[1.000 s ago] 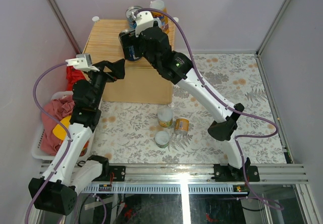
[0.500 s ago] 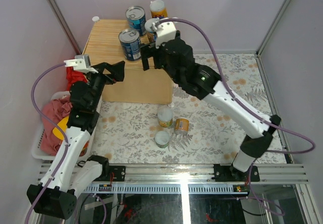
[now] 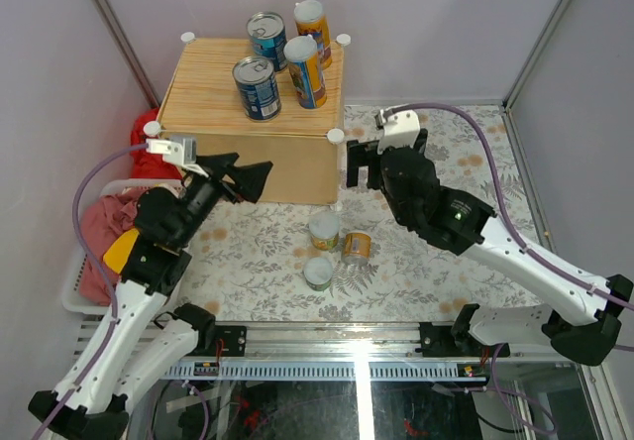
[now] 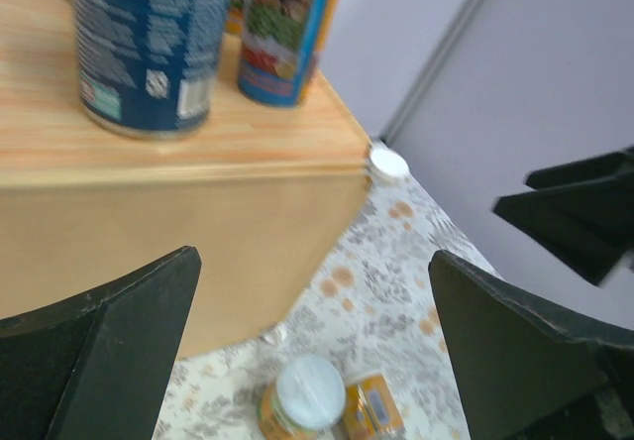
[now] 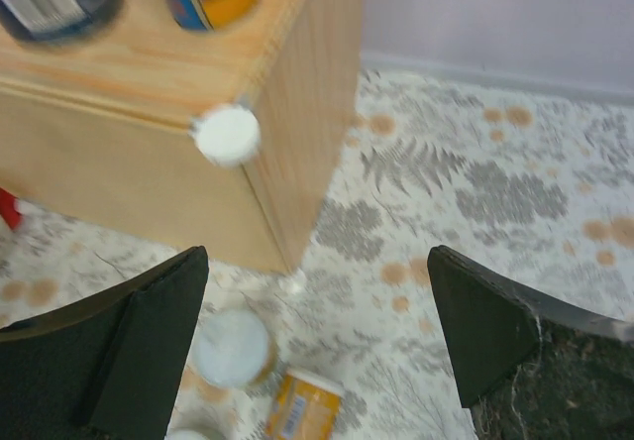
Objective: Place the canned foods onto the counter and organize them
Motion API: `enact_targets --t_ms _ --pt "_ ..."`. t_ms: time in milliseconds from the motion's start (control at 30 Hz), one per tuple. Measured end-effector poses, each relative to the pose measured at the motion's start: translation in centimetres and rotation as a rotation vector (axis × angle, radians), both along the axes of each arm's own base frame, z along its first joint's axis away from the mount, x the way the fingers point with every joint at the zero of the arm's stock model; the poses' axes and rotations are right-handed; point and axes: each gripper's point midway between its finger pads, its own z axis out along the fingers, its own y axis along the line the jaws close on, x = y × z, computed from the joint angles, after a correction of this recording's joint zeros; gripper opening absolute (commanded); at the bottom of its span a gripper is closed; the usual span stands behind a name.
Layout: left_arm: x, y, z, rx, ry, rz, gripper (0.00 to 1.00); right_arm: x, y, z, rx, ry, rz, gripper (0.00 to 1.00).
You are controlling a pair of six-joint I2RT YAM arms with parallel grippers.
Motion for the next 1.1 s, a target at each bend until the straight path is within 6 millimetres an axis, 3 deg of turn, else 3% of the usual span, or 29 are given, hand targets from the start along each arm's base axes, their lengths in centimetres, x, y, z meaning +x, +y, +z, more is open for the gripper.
enact_targets --t_ms 133,367,533,867,1100 --pt "-2.6 -1.5 -2.4 0.0 0.044 -0.067 0.98 -0.7 -2.0 -4.5 -0.047 0.075 -0.064 0.99" --pt "-5.4 -6.1 -9.3 0.07 0.217 -0.184 0.99 -0.7 -5.1 -9.7 -0.023 0.179 -0.162 0.99" --pt "-6.2 -9.1 -14.1 0.189 0.327 -0.203 1.0 -0.7 -7.2 -12.9 0.022 0.25 -0.215 0.99" --pt "-6.0 -9.1 -22.2 0.327 0.455 -0.155 1.0 -1.0 -8.2 -15.0 0.06 0.305 -0.222 0.99" --pt "-5.6 -10.8 -24.7 0.367 0.482 -0.191 1.0 -0.1 -9.3 -15.6 0.083 0.331 -0.249 0.99"
